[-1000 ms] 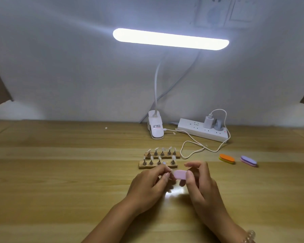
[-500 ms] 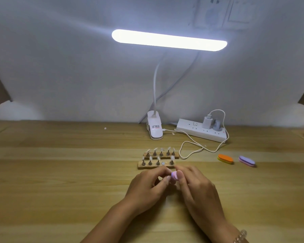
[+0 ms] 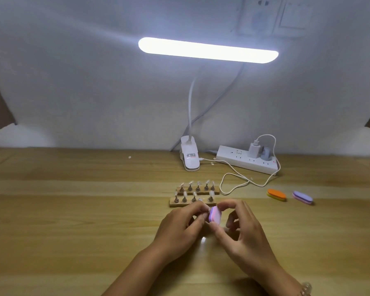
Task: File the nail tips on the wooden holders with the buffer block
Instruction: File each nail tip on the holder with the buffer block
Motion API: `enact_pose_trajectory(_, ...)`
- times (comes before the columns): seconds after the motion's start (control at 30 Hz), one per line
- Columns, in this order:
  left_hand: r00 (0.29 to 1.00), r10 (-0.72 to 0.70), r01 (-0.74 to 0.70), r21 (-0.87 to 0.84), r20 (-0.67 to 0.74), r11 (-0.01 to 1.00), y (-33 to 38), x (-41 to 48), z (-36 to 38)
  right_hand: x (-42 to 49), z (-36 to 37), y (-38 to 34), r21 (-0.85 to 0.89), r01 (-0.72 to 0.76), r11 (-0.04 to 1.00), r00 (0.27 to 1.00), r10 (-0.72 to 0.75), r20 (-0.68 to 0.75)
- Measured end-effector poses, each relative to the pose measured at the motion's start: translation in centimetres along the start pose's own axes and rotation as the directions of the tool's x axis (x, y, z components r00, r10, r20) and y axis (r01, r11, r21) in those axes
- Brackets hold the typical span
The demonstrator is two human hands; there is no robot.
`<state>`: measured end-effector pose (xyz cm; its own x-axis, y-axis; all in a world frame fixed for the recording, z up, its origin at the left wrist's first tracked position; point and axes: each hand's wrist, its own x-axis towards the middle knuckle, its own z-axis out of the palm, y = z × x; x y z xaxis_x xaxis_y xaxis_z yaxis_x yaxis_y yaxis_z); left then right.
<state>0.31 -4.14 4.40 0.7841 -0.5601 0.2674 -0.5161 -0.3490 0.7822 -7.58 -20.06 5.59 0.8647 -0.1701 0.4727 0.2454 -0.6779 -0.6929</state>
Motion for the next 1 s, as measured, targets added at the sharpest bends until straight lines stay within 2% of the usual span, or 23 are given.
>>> enact_pose_trajectory(0.1,1.0,0.008,-0.008,0.005,-0.003,1.0,-0.1,0.0,0.0,0.4,0.0,0.6,0.038,-0.084,0.996,0.996,0.085,-0.034)
enact_pose_trajectory(0.23,1.0,0.002,-0.002,-0.01,-0.003,1.0,-0.2,-0.1,0.0,-0.3,0.1,0.3,-0.091,0.024,0.996,1.0,-0.026,-0.014)
enact_pose_trajectory(0.37,1.0,0.006,-0.006,0.018,-0.003,1.0,0.0,0.0,0.0,0.0,0.1,0.5,-0.115,-0.013,0.993,0.998,0.005,-0.067)
enact_pose_trajectory(0.47,1.0,0.001,-0.002,0.041,0.026,0.999,0.1,-0.1,-0.1,-0.3,0.4,0.1,-0.194,0.113,0.975,0.993,-0.114,0.004)
enact_pose_trajectory(0.5,1.0,0.002,-0.003,0.048,0.026,0.999,0.1,-0.1,-0.1,-0.2,0.3,0.1,-0.174,0.103,0.979,0.995,-0.103,0.007)
enact_pose_trajectory(0.6,1.0,0.01,-0.011,0.044,0.023,0.999,0.2,-0.1,-0.1,0.3,0.0,0.4,-0.062,-0.046,0.997,0.995,0.04,-0.092)
enact_pose_trajectory(0.7,1.0,0.014,-0.015,0.039,0.028,0.999,0.1,-0.1,-0.2,-0.2,0.1,0.2,-0.13,0.064,0.989,0.998,-0.067,-0.015)
enact_pose_trajectory(0.77,1.0,0.01,-0.011,0.028,0.023,1.0,0.0,-0.1,-0.2,-0.3,0.2,0.2,-0.089,0.06,0.994,0.998,-0.058,0.026)
enact_pose_trajectory(0.9,1.0,-0.008,0.008,-0.049,0.008,0.999,0.0,0.0,0.1,1.0,-0.5,1.5,0.083,-0.16,0.984,0.973,0.171,-0.156)
enact_pose_trajectory(1.0,0.999,-0.011,0.008,-0.098,-0.031,0.995,-0.1,0.1,0.0,0.6,-0.8,1.3,0.109,-0.134,0.985,0.966,0.154,-0.21)
